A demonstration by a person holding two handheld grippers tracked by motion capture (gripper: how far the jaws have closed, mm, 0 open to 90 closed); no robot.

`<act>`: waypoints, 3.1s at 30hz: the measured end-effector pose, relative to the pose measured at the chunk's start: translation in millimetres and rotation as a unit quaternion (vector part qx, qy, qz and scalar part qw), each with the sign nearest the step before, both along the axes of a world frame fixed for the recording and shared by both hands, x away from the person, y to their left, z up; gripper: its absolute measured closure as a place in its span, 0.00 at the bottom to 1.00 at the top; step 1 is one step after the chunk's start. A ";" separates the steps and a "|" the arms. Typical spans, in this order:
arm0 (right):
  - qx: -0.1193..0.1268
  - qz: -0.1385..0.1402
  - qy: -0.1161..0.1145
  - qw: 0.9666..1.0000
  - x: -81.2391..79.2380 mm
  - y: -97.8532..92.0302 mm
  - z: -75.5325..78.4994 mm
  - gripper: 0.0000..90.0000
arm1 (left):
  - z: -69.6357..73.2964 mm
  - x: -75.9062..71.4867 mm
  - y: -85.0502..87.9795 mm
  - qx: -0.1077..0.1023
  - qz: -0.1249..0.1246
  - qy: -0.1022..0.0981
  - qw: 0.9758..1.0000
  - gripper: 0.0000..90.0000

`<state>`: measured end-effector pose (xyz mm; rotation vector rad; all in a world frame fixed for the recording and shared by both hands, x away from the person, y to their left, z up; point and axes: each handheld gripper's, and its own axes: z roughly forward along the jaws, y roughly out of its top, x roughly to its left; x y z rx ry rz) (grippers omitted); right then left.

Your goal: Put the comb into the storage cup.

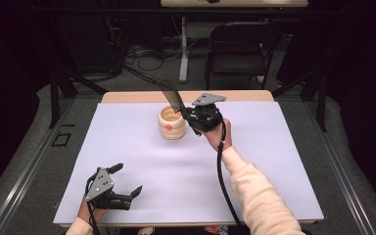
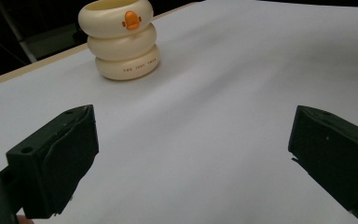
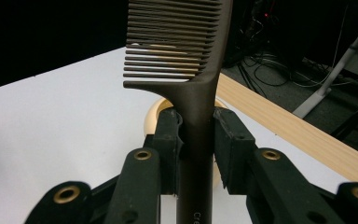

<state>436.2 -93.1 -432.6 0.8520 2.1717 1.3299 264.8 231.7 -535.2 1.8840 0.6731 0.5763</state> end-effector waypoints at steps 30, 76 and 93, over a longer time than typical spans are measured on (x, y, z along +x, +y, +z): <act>0.011 -0.001 -0.001 1.000 14.0 15.1 3.6 0.80 | -0.1 -0.3 -0.2 -0.002 -0.001 0.001 1.000 0.02; 0.039 -0.006 -0.036 0.999 37.6 35.9 10.6 0.80 | 0.3 -0.1 0.1 -0.002 -0.001 0.000 1.000 0.02; 0.047 -0.012 -0.046 0.998 45.1 42.7 8.9 0.80 | 0.3 -0.1 0.2 -0.003 -0.002 0.000 1.000 0.02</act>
